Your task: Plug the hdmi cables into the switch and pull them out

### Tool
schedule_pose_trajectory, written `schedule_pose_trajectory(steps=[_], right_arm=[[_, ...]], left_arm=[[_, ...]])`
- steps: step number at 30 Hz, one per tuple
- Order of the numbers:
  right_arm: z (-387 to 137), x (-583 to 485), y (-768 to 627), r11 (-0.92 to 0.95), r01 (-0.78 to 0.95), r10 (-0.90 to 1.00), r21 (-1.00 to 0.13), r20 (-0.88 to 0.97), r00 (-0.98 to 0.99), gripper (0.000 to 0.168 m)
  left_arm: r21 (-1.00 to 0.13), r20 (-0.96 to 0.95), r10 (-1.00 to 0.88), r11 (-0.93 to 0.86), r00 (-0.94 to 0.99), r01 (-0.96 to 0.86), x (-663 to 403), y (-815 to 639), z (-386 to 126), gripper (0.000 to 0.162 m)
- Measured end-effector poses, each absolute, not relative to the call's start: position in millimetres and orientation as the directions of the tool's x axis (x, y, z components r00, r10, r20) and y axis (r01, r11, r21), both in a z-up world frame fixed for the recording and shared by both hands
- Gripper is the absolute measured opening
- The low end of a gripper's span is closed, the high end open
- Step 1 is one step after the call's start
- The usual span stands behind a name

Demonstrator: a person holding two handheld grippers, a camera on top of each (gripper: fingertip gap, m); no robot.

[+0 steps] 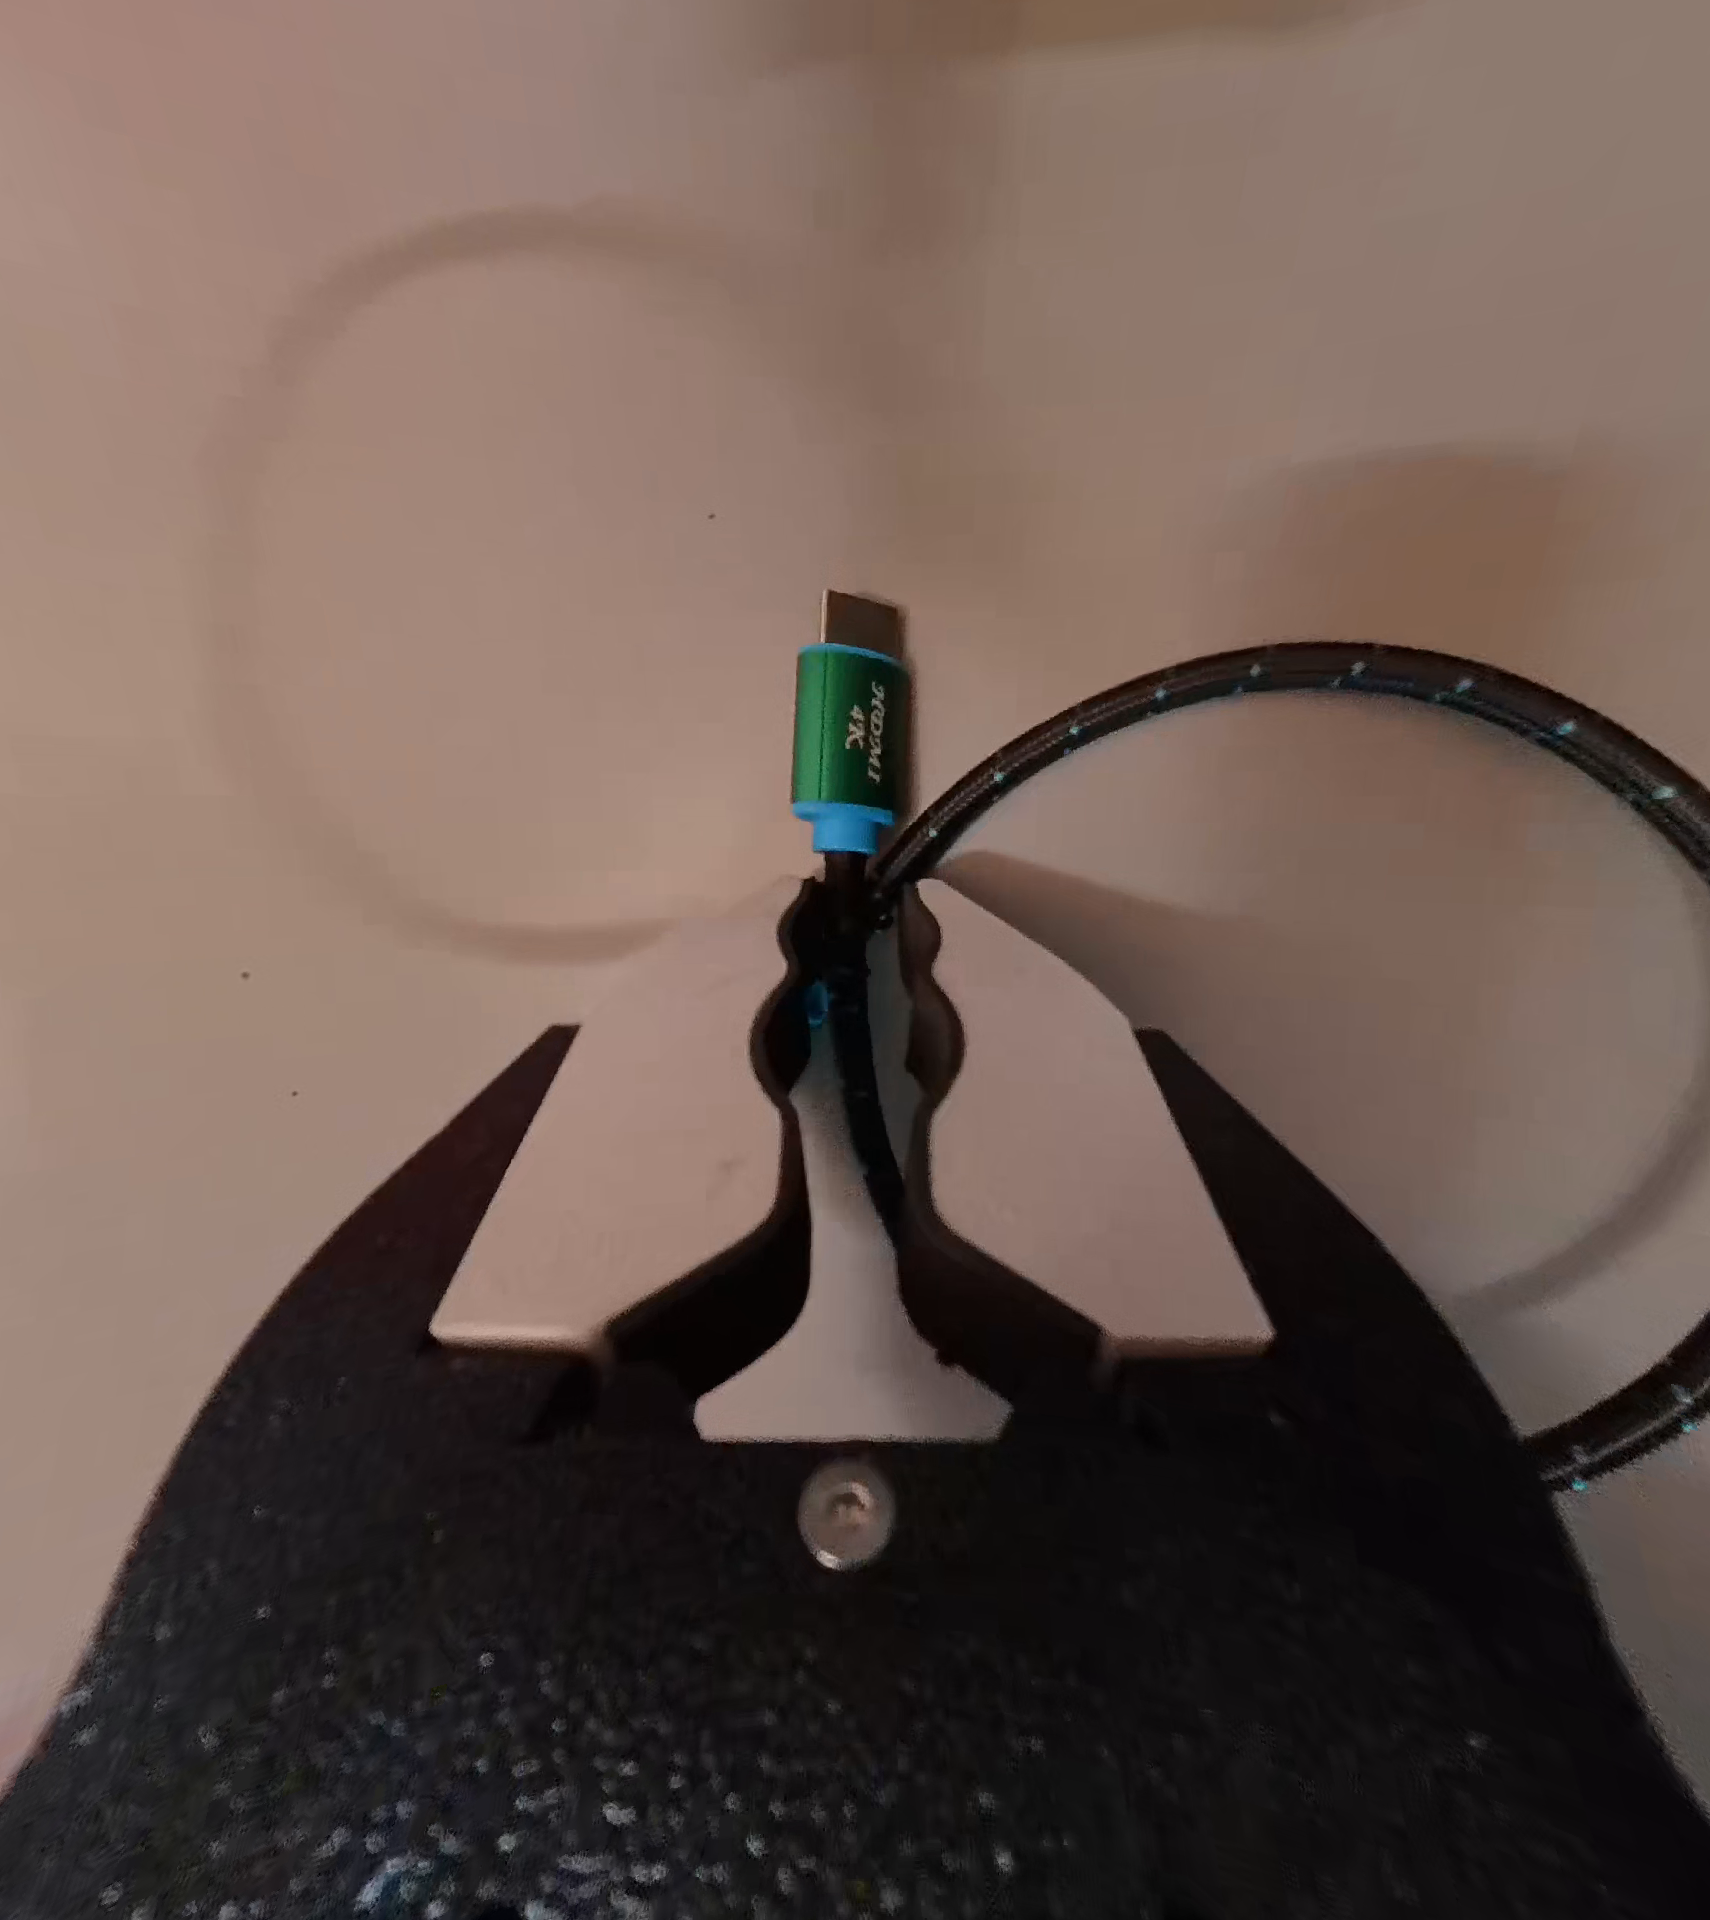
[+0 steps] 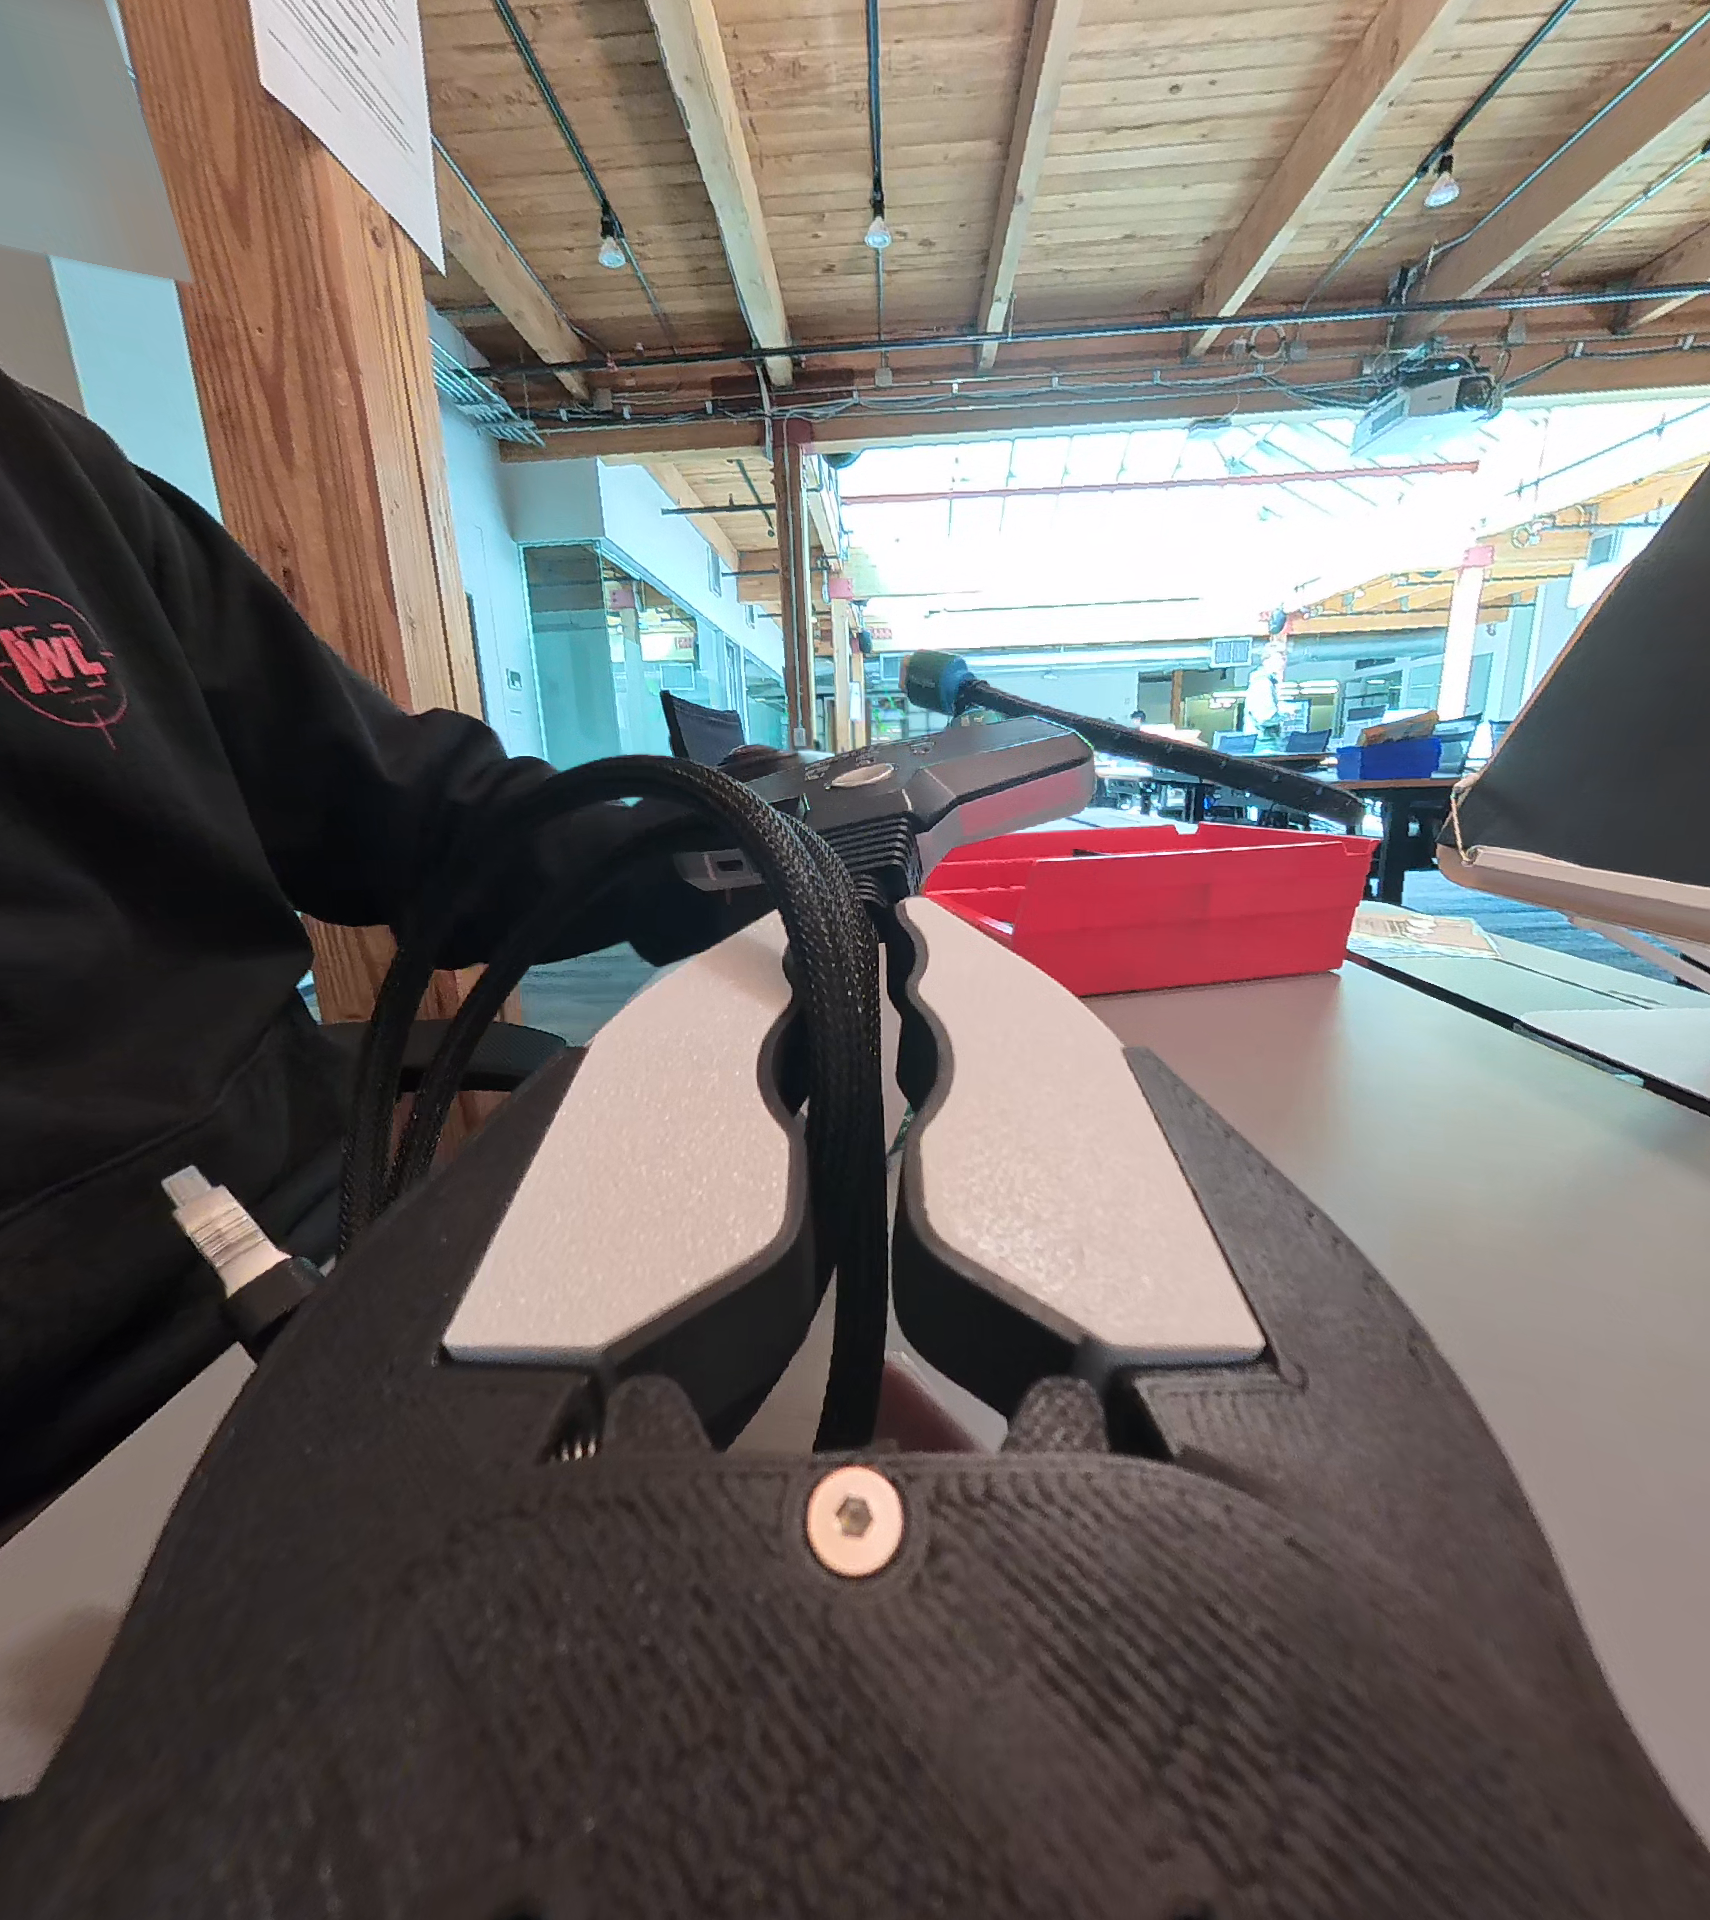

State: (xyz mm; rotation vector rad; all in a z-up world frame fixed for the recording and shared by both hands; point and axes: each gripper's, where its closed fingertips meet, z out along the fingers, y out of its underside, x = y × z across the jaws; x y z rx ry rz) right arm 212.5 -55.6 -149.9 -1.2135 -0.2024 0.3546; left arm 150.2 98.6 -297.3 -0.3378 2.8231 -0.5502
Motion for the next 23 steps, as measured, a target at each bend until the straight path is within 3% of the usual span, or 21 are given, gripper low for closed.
schedule_pose_trajectory(steps=[1, 5, 8, 13, 23], right_arm=[[-150, 213, -55, 0.303, -0.155, 0.369, -0.940, -0.034, 0.929, 0.012], [-150, 215, -55, 0.299, -0.142, 0.352, -0.943, -0.030, 0.936, 0.012], [-151, 217, -55, 0.296, -0.139, 0.337, -0.945, -0.033, 0.941, 0.012], [-153, 216, -52, 0.287, -0.133, 0.332, -0.949, -0.032, 0.943, 0.012], [-153, 208, -37, 0.277, -0.135, 0.341, -0.951, -0.034, 0.940, 0.012]], left_arm=[[-0.390, -0.194, -0.292, 0.899, -0.936, -0.200, 151, 98, -297, 0.013], [-0.404, -0.234, -0.364, 0.880, -0.902, -0.250, 155, 97, -296, 0.009], [-0.459, -0.163, -0.453, 0.821, -0.876, -0.340, 153, 101, -294, 0.008], [-0.491, -0.169, -0.479, 0.799, -0.861, -0.348, 144, 110, -253, 0.008], [-0.391, -0.225, -0.448, 0.855, -0.865, -0.341, 134, 98, -171, 0.008]])
